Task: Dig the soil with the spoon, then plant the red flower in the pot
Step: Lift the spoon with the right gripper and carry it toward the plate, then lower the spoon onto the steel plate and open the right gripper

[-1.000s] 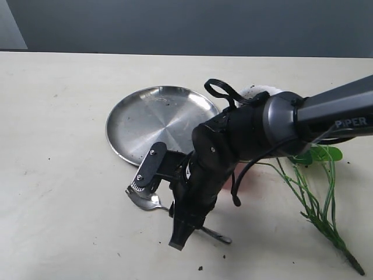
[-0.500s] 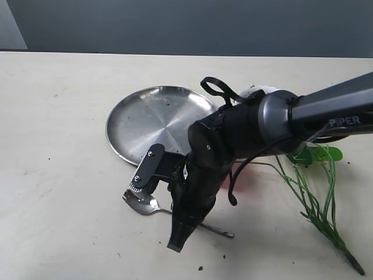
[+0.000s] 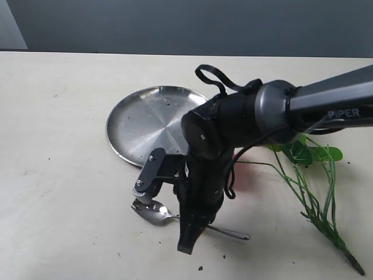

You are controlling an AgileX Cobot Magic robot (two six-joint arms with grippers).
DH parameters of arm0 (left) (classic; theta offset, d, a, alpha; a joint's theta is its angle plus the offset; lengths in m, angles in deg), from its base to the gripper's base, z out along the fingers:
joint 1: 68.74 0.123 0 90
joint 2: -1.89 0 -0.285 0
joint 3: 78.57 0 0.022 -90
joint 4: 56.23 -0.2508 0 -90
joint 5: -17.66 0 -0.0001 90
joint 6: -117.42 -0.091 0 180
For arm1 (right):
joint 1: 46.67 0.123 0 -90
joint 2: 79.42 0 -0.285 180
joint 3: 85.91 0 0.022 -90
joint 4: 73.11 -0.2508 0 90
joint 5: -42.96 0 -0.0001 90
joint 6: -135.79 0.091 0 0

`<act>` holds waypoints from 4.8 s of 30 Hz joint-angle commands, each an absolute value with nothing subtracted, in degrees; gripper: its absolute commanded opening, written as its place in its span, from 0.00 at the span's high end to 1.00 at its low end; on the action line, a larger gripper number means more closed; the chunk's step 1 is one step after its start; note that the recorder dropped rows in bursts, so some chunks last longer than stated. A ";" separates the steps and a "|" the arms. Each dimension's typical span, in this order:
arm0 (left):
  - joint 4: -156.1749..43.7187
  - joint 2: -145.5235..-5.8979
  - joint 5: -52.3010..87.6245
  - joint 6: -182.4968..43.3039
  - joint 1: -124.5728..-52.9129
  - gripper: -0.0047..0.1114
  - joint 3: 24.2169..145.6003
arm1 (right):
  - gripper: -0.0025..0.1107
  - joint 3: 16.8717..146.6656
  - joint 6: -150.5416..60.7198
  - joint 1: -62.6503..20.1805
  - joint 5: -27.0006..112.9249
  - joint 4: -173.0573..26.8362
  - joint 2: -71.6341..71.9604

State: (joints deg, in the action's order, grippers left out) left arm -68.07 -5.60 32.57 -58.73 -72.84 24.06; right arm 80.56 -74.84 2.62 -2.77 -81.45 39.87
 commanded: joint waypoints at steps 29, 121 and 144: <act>-67.86 -5.90 32.17 -58.68 -72.97 0.95 24.22 | 0.98 103.82 -64.51 -2.25 -12.43 -14.64 33.22; -67.86 -5.90 32.17 -58.68 -72.97 0.95 24.22 | 0.98 86.31 -70.50 -7.92 -24.30 6.08 43.93; -67.86 -5.90 32.17 -58.68 -72.97 0.95 24.22 | 0.98 86.31 -64.70 -8.41 -23.85 6.08 44.31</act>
State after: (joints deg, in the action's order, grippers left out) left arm -68.07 -5.60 32.57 -58.73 -72.84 24.06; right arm 86.29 -65.63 -7.92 -25.50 6.92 47.62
